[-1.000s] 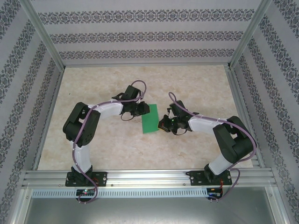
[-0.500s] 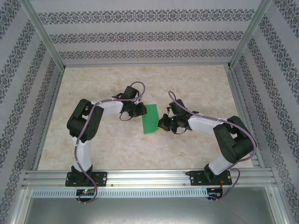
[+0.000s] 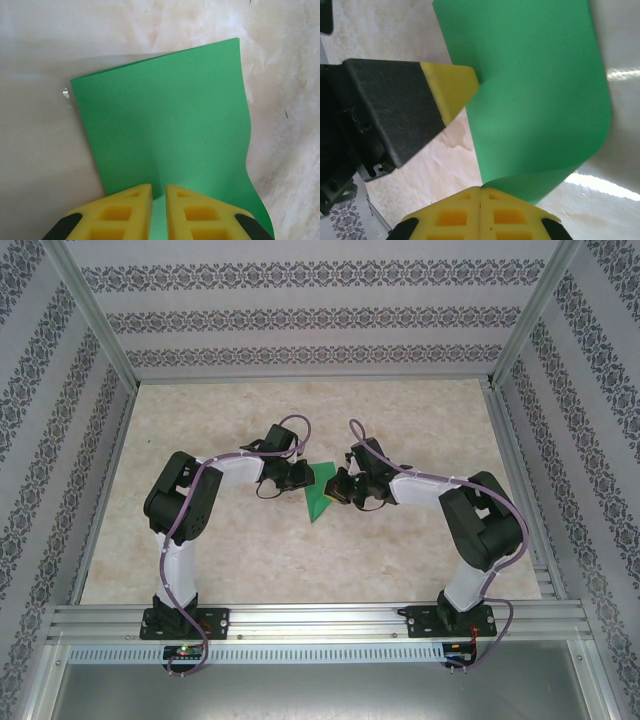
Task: Fold a paper plane with a square sheet of paper (pick it up from the middle)
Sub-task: Third fold the triangle at the center of the table.
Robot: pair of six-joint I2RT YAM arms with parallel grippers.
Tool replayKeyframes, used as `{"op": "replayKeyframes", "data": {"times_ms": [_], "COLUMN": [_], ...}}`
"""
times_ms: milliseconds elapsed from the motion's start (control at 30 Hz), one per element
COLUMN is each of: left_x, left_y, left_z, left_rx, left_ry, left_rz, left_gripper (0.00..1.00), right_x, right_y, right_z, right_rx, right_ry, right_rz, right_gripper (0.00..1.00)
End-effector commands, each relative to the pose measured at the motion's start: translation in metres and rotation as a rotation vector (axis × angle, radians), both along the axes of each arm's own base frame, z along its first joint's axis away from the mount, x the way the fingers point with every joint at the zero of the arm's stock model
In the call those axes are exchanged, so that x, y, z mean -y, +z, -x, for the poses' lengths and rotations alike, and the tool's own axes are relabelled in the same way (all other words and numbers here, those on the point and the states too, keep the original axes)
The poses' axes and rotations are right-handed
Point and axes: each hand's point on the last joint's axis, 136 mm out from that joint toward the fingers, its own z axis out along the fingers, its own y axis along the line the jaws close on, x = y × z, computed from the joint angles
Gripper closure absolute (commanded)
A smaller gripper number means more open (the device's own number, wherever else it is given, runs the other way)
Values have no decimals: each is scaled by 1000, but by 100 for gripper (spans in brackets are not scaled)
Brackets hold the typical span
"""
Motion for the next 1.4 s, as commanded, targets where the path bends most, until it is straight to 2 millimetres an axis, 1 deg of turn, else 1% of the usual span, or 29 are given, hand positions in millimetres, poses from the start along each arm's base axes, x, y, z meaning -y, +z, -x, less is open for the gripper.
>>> {"op": "replayKeyframes", "data": {"times_ms": [0,467,700,1000,1200,1367], "left_x": [-9,-7,-7,-7,-6,-7], "left_y": [-30,-29,-28,-31,-31,-31], "left_z": [17,18,19,21,21,21], "left_rx": [-82,-86,-88,-93,-92,-92], "left_ry": [-27,-32,-30,-30,-30,-29], "left_rz": [-62,-51,-47,-44,-43,-43], "left_gripper": [83,83,83,83,83,83], "right_x": [-15,-21,-22,-15,-20,-20], "right_y": [8,-15,-20,-29,-29,-30], "right_z": [-11,0,-5,-11,-12,-12], "right_rx": [44,-5,-2,-14,-8,-8], "right_ry": [21,112,99,44,61,72], "right_rz": [-15,69,84,107,94,101], "right_gripper": [100,100,99,99,98,98]}}
